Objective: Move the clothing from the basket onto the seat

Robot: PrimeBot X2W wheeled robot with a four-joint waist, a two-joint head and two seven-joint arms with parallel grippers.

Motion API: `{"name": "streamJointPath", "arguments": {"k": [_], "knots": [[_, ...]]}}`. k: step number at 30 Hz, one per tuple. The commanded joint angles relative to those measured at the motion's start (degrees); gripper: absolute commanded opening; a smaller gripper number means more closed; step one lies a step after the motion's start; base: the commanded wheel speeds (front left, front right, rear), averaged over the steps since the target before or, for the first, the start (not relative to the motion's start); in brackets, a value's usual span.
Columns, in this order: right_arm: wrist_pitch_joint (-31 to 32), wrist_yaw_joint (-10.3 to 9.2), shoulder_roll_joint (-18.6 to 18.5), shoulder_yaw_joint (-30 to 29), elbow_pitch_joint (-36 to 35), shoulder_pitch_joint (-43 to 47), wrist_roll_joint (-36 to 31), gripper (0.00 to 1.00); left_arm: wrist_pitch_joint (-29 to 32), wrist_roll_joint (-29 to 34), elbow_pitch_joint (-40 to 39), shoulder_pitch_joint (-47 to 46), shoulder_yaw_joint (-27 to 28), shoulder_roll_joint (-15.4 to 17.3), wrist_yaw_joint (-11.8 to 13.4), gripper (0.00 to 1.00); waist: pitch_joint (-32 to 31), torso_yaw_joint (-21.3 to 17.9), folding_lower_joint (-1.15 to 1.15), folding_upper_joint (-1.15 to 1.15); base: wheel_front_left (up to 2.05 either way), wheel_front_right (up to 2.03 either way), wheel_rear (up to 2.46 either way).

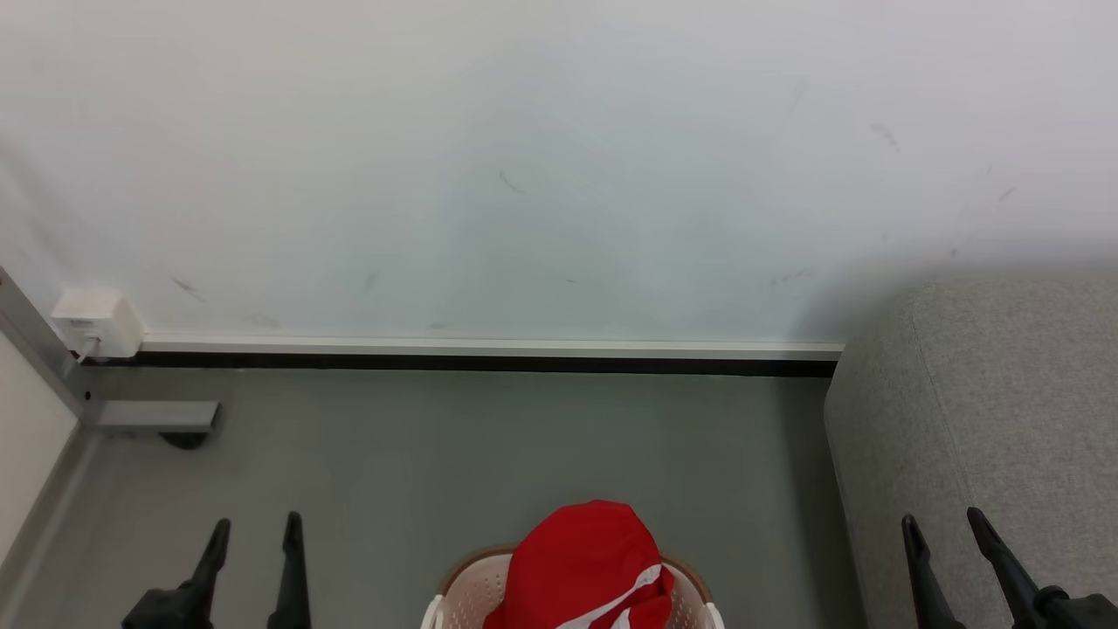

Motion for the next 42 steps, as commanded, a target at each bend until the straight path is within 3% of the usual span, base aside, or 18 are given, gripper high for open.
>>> {"name": "streamJointPath", "arguments": {"k": [1,15,42], "knots": [[-0.7,0.17,0.2,-0.4,0.0,0.3,-0.7,1.0,-0.6,1.1,0.2,0.6,0.4,0.3,-0.2,1.0,0.0,0.0,0.0,0.0,0.0,0.0,0.0],[-1.5,0.19,0.1,-0.7,1.4,0.4,-1.0,1.0,-1.4,1.7,2.0,-0.3,2.6,-1.5,-3.4,1.0,0.4,0.1,0.0,0.0,0.0,0.0,0.0],[-1.5,0.18,0.3,-2.0,0.3,-1.1,-0.6,1.0,-1.4,3.1,2.0,-1.8,3.8,-2.8,-5.6,1.0,3.3,-0.4,0.0,0.0,0.0,0.0,0.0]]}}
